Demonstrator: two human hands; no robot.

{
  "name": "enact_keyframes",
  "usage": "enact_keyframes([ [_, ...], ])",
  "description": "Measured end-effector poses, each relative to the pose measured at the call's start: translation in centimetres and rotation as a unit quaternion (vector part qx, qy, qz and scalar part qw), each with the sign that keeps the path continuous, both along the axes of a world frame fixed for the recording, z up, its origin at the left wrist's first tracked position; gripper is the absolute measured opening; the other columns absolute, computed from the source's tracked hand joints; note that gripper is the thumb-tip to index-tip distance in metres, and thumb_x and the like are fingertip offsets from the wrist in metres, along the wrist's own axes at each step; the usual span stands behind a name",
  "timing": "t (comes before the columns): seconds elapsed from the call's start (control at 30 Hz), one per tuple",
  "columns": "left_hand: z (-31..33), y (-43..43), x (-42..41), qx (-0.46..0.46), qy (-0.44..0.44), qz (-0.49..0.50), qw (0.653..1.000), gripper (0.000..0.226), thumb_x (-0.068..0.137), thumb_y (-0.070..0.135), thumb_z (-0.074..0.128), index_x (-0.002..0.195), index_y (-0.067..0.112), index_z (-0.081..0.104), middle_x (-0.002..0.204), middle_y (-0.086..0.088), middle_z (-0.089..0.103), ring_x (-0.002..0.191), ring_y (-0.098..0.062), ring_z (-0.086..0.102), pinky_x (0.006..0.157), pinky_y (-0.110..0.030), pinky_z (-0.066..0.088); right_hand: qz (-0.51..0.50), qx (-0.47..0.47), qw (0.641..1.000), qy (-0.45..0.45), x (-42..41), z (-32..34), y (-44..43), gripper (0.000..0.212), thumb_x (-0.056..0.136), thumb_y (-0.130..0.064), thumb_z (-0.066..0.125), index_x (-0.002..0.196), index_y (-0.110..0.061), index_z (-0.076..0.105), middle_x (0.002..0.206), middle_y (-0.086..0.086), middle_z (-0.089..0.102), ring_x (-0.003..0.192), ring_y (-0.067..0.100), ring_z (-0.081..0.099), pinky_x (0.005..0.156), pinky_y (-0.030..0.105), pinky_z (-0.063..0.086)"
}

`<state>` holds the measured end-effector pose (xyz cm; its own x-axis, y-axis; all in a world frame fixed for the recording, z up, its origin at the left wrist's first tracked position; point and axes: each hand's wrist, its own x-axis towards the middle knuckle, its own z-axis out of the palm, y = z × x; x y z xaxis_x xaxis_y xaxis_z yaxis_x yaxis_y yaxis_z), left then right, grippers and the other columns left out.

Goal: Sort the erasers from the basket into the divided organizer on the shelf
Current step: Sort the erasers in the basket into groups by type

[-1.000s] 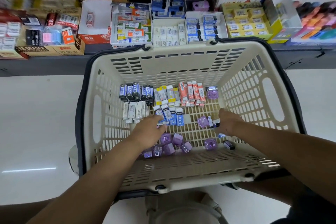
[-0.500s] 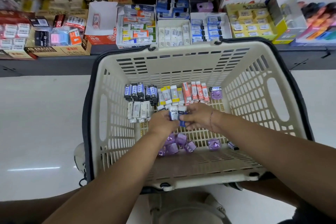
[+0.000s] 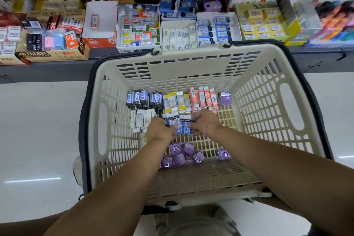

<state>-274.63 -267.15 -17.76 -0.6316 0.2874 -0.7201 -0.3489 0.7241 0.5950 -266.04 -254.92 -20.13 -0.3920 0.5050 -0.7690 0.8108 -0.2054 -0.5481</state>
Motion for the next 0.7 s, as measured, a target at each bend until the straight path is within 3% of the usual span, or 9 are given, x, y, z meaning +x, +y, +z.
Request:
enact_keyframes([
  [0.17, -0.8, -0.1, -0.6, -0.016, 0.004, -0.012, 1.0, 0.02, 0.088, 0.009, 0.067, 0.1, 0.007, 0.05, 0.101, -0.012, 0.061, 0.076, -0.03, 0.071, 0.075, -0.043, 0.059, 0.097, 0.078, 0.992, -0.036, 2.0, 1.4, 3.5, 0.01, 0.084, -0.001, 0.067, 0.082, -0.01, 0.064, 0.084, 0.008, 0.067, 0.065, 0.014, 0.063, 0.058, 0.022, 0.057],
  [0.3, -1.9, 0.0, -0.9, -0.048, 0.049, -0.064, 0.996, 0.018, 0.089, 0.016, 0.066, 0.1, 0.01, 0.053, 0.107, -0.015, 0.066, 0.087, -0.032, 0.069, 0.082, -0.043, 0.056, 0.234, 0.145, 0.949, -0.152, 4.9, 1.8, 6.9, 0.007, 0.086, -0.009, 0.064, 0.085, -0.007, 0.071, 0.094, 0.012, 0.071, 0.083, 0.024, 0.069, 0.081, 0.038, 0.057],
  [0.43, -2.3, 0.1, -0.9, -0.051, 0.072, -0.102, 0.991, 0.022, 0.092, 0.021, 0.062, 0.101, 0.003, 0.053, 0.1, -0.01, 0.065, 0.083, -0.032, 0.069, 0.078, -0.045, 0.057, 0.277, 0.146, 0.929, -0.195, 6.7, 1.6, 6.6, 0.028, 0.079, -0.02, 0.075, 0.102, -0.01, 0.061, 0.102, 0.008, 0.066, 0.077, 0.022, 0.064, 0.065, 0.03, 0.052],
  [0.5, -2.1, 0.0, -0.8, -0.049, 0.089, -0.124, 0.987, 0.025, 0.092, 0.025, 0.061, 0.091, 0.001, 0.053, 0.091, -0.011, 0.068, 0.075, -0.029, 0.07, 0.072, -0.046, 0.058, 0.301, 0.159, 0.921, -0.187, 6.7, 1.1, 6.0, 0.039, 0.078, -0.026, 0.076, 0.108, -0.014, 0.054, 0.098, 0.004, 0.061, 0.084, 0.019, 0.059, 0.068, 0.026, 0.044],
  [0.63, -0.8, -0.3, -0.5, -0.049, 0.109, -0.144, 0.982, 0.024, 0.094, 0.027, 0.058, 0.094, 0.004, 0.052, 0.085, -0.01, 0.065, 0.077, -0.028, 0.069, 0.067, -0.037, 0.054, 0.344, 0.188, 0.901, -0.188, 6.6, 0.7, 4.9, 0.025, 0.086, -0.019, 0.067, 0.096, -0.019, 0.045, 0.094, 0.002, 0.058, 0.083, 0.018, 0.055, 0.062, 0.023, 0.039],
  [0.7, -0.4, -0.4, -0.4, -0.058, 0.118, -0.155, 0.979, 0.025, 0.094, 0.03, 0.057, 0.097, 0.006, 0.053, 0.086, -0.008, 0.064, 0.08, -0.028, 0.068, 0.062, -0.03, 0.047, 0.38, 0.202, 0.876, -0.219, 6.4, 1.0, 4.9, 0.012, 0.088, -0.014, 0.061, 0.094, -0.016, 0.051, 0.098, 0.003, 0.061, 0.085, 0.019, 0.059, 0.062, 0.022, 0.041],
])
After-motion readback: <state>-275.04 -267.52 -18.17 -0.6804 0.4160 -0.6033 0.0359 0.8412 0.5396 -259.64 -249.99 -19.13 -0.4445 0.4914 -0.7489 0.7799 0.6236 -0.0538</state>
